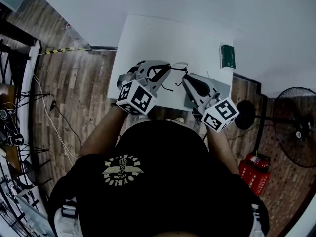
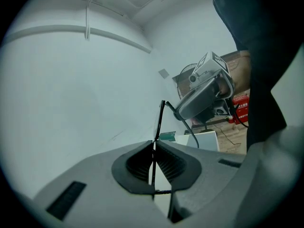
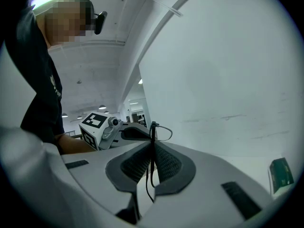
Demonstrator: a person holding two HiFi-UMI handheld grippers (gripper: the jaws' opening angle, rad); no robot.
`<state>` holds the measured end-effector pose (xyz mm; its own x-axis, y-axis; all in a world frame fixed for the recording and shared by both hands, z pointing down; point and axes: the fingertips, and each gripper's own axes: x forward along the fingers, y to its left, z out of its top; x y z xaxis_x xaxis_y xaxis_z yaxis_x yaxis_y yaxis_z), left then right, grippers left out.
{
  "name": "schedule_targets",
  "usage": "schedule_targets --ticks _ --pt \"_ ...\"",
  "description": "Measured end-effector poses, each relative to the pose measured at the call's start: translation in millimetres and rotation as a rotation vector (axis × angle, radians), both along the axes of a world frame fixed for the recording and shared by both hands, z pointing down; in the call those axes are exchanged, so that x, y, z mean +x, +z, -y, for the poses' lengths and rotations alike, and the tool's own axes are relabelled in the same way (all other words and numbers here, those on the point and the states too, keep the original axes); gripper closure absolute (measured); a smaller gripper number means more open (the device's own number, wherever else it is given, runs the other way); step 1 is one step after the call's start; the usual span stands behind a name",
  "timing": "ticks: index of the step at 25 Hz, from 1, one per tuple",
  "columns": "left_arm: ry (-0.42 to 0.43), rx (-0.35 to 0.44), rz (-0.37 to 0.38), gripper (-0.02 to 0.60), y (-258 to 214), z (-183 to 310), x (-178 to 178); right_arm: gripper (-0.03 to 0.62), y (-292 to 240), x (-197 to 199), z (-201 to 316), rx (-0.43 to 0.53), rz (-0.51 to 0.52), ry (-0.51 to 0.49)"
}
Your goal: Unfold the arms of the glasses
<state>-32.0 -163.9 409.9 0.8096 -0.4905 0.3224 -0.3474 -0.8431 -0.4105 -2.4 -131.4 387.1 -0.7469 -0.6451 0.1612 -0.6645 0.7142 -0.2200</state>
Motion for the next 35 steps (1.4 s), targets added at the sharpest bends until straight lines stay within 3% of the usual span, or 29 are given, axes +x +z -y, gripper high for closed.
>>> schedule_targets --ticks 24,31,35 --pt "-0.098 0.014 0.132 0.560 11.7 -20.4 30.4 0.576 2.5 60.5 -12.7 -0.026 0.010 -0.127" --pt "-0.145 0.003 0.129 0.560 14.5 -31.6 34.6 0.576 4.7 66.3 -20.3 -0.043 0.037 -0.169" --pt "-0.194 -0.016 0.086 0.560 14.7 -36.8 37.4 0.574 -1.1 69.5 -22.9 -0.037 0.112 -0.179"
